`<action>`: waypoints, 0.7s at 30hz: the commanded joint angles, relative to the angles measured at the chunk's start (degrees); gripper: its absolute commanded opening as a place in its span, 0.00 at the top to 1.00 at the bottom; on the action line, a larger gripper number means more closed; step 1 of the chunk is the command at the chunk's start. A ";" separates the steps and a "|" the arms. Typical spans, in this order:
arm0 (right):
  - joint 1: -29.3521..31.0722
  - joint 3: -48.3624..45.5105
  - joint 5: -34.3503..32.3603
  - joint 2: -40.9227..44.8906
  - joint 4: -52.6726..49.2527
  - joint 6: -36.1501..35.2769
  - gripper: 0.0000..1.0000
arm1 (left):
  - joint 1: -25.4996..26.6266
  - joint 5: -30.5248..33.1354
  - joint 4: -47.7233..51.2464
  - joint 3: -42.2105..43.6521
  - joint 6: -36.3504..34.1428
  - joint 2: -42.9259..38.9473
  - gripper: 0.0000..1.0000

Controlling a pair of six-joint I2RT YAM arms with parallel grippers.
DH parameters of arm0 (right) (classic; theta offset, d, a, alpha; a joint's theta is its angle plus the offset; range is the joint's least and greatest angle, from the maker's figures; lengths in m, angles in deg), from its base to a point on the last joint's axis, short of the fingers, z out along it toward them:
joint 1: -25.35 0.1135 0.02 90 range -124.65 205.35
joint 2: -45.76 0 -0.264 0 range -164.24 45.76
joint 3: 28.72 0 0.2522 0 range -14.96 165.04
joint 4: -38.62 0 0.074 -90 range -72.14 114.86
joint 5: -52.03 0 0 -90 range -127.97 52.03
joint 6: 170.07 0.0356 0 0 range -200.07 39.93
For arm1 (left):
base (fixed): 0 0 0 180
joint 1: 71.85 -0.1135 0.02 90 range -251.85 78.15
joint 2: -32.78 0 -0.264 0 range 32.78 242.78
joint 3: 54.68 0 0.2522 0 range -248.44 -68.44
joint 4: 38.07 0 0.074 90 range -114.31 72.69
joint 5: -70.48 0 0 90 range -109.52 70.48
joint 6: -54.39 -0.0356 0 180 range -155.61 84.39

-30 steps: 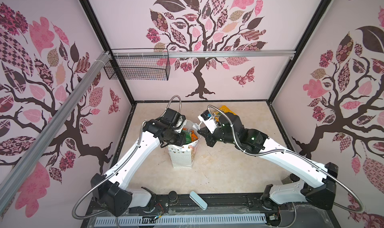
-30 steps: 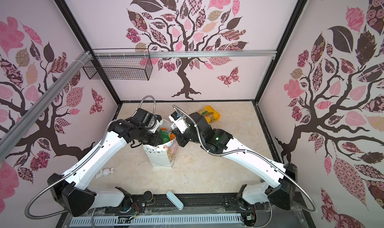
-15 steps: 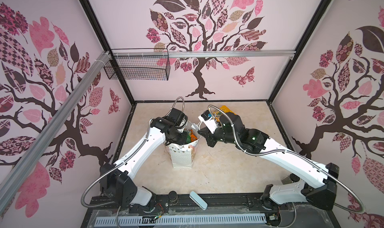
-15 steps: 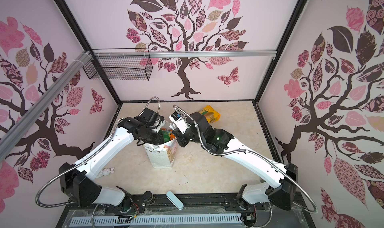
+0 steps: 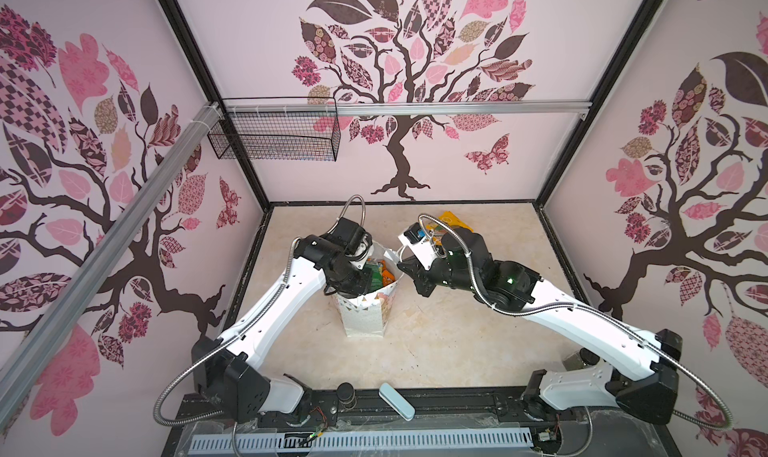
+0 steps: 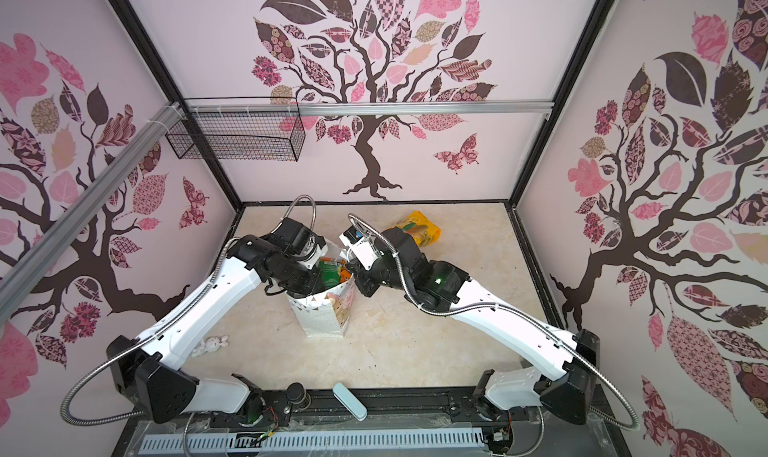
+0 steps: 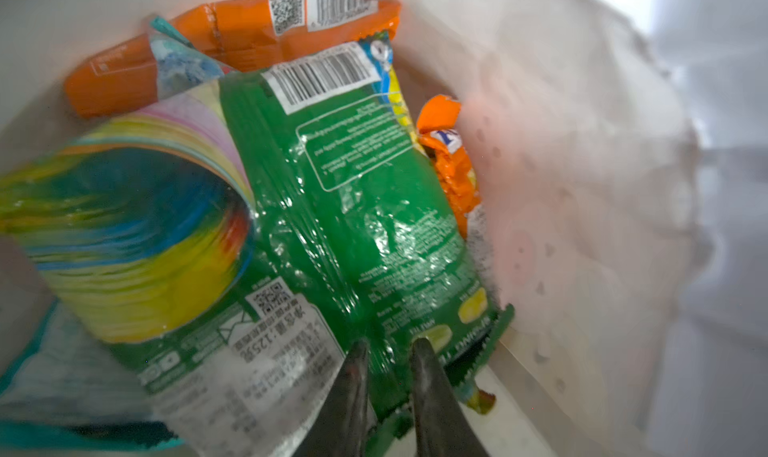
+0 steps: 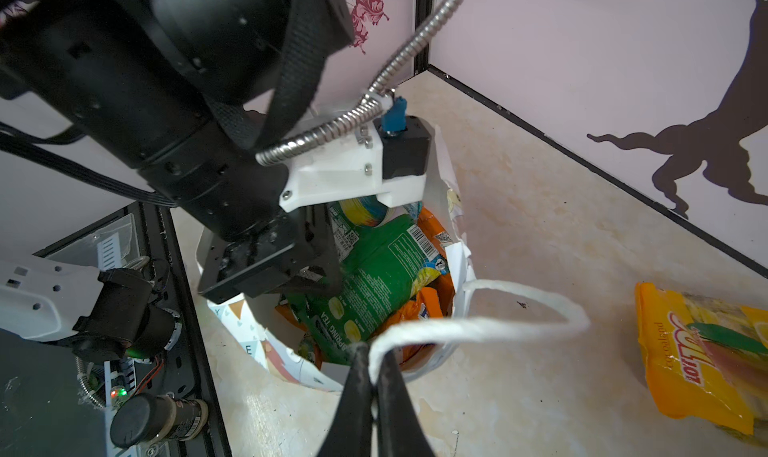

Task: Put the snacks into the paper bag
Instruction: 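Withdraw both grippers from the bag toward the yellow packet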

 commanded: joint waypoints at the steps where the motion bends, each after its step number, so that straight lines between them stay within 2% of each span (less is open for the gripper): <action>1: 0.07 1.58 -2.04 2.57 3.24 -0.60 0.92 | 0.19 -6.51 3.23 -3.71 0.54 -4.34 0.76; 6: 0.06 1.53 -2.71 1.95 3.56 -0.15 0.90 | 0.24 -7.67 5.16 -5.31 -0.21 -5.73 0.76; 8: 0.07 1.64 -3.11 2.06 3.47 -0.10 0.89 | 0.19 -6.24 5.12 -5.08 -0.42 -6.30 0.77; 10: 0.08 2.01 -3.37 2.31 2.96 -0.14 0.87 | 0.15 -1.96 4.91 -5.97 -0.19 -7.14 0.77; 12: 0.05 2.85 -3.55 2.89 2.00 0.03 0.76 | -0.20 4.99 5.19 -8.63 0.30 -8.18 0.77; 15: 0.05 3.55 -4.33 4.71 0.77 0.22 0.69 | -2.52 11.99 5.81 -13.43 0.47 -10.61 0.77; 18: 0.05 3.96 -7.15 7.30 -0.48 1.13 0.64 | -7.89 12.85 5.08 -16.66 0.53 -14.85 0.64; 20: 0.12 4.43 -9.85 9.24 -1.70 1.93 0.62 | -9.99 15.58 4.97 -17.86 0.44 -17.55 0.61; 21: 0.08 4.61 -11.60 10.25 -2.26 2.30 0.61 | -10.67 17.41 4.99 -18.03 0.54 -18.97 0.52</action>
